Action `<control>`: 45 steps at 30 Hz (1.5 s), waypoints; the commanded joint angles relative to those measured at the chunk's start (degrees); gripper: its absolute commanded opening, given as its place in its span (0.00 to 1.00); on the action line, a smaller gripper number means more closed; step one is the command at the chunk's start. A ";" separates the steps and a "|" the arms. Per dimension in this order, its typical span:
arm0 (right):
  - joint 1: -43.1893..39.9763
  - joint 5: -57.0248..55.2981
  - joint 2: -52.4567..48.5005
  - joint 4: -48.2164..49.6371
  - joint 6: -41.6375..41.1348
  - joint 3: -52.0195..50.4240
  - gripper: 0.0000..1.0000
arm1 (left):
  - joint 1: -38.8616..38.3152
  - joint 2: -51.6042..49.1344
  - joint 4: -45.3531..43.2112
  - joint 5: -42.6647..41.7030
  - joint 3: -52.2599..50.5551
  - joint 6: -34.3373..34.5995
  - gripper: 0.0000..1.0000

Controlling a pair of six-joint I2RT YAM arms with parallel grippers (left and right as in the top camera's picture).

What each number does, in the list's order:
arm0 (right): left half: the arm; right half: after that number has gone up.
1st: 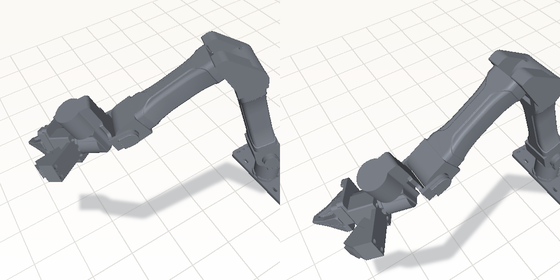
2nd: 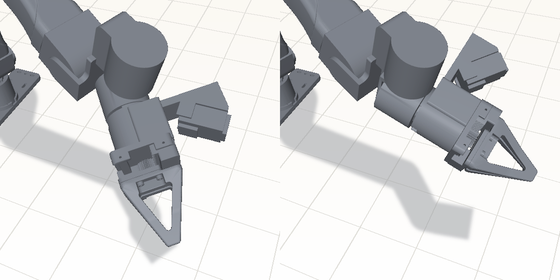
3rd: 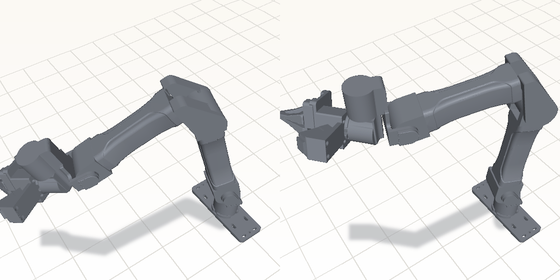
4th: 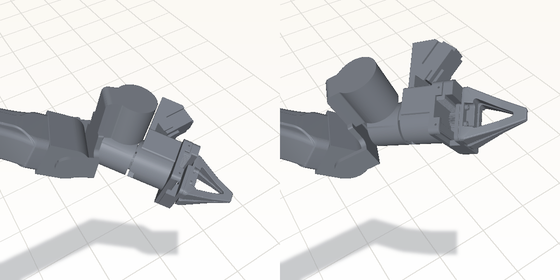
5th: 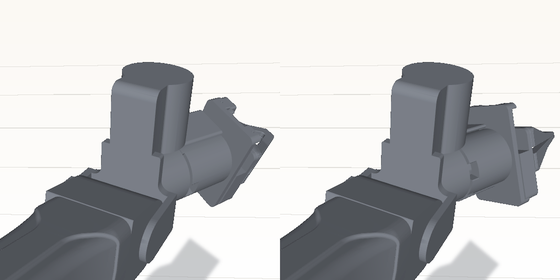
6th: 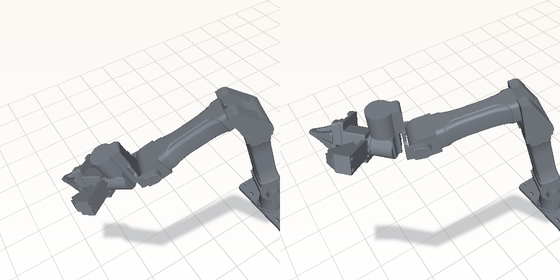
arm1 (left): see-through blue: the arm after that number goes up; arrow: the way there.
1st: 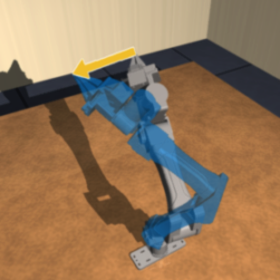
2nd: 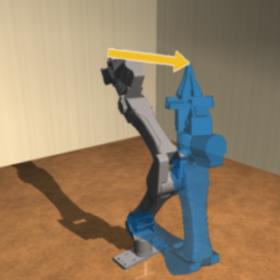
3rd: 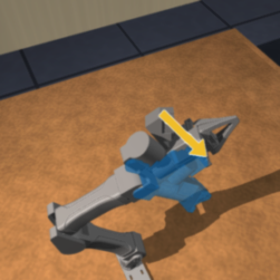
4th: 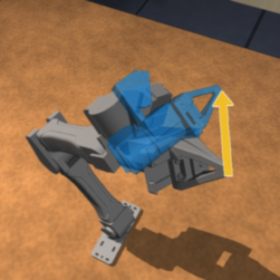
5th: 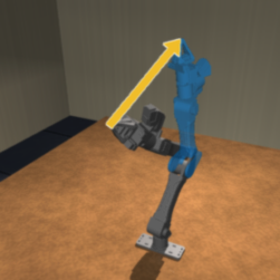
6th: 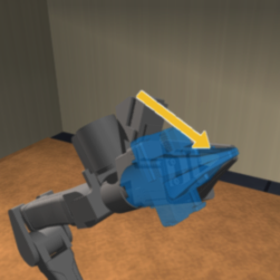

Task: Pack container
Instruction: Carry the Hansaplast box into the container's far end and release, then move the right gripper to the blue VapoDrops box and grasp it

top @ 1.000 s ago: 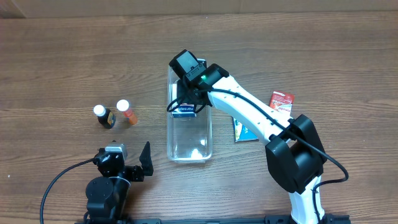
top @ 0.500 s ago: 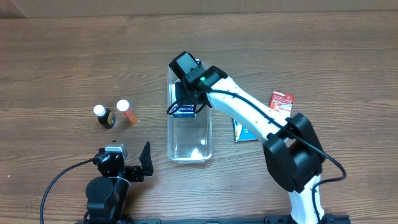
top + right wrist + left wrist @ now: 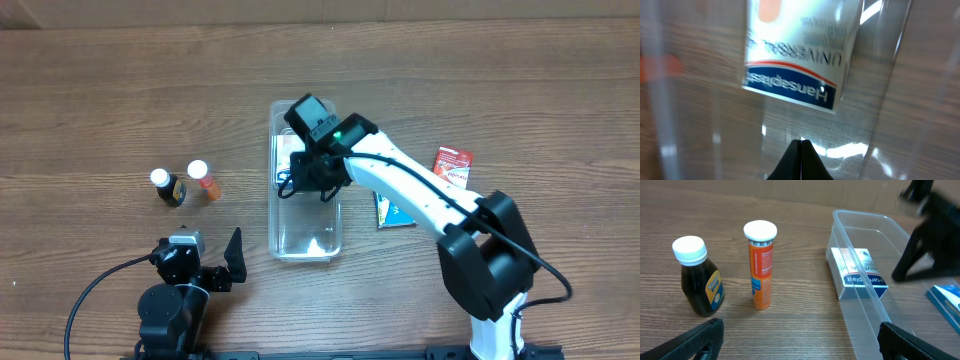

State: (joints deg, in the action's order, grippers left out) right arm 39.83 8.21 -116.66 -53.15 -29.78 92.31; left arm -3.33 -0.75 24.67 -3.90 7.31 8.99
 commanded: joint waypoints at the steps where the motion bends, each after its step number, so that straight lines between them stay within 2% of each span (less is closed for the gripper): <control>1: 0.33 3.28 -0.48 1.77 -0.22 -2.25 0.04 | 0.31 0.48 -0.07 -0.17 -0.17 0.39 1.00; 10: 0.59 1.68 -5.68 11.47 -0.02 -3.50 0.04 | 0.31 0.48 -0.04 -0.17 -0.17 0.42 1.00; 14: 0.37 -3.50 -5.60 15.06 0.02 -2.62 0.04 | 0.31 0.48 -0.07 -0.17 -0.17 0.39 1.00; 21: -0.11 -6.69 2.27 6.54 3.21 6.78 0.07 | 0.31 0.48 -0.04 -0.17 -0.17 0.39 1.00; 22: -0.13 -7.63 3.80 4.94 3.21 7.76 0.10 | 0.31 0.48 -0.07 -0.17 -0.17 0.39 1.00; 25: -2.12 -10.75 11.02 -1.49 3.17 9.09 0.38 | 0.31 0.48 -0.04 -0.17 -0.17 0.42 1.00; 26: -2.97 -11.04 12.11 -2.99 3.17 9.09 0.50 | 0.31 0.48 -0.04 -0.17 -0.17 0.42 1.00; 27: -5.38 -11.17 13.75 -6.49 3.19 9.09 0.74 | 0.31 0.48 -0.07 -0.17 -0.17 0.39 1.00; 29: -9.92 -11.10 14.34 -12.35 3.21 9.05 1.00 | 0.31 0.48 -0.04 -0.17 -0.17 0.42 1.00; 31: -15.06 -10.97 14.01 -17.79 4.42 7.50 1.00 | 0.31 0.48 -0.04 -0.17 -0.17 0.42 1.00; 33: -17.79 -10.16 13.90 -18.80 7.50 4.39 1.00 | 0.31 0.48 -0.04 -0.17 -0.17 0.39 1.00; 40: -19.10 -6.80 13.88 -8.87 16.20 -13.55 1.00 | 0.31 0.48 -0.04 -0.17 -0.17 0.42 1.00; 45: -19.37 -6.62 13.73 -3.56 16.46 -21.16 1.00 | 0.31 0.48 -0.07 -0.17 -0.17 0.39 1.00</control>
State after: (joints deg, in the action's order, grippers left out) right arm 20.40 1.06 -103.04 -59.00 -14.92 74.22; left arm -3.33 -0.75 24.67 -3.90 7.31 9.02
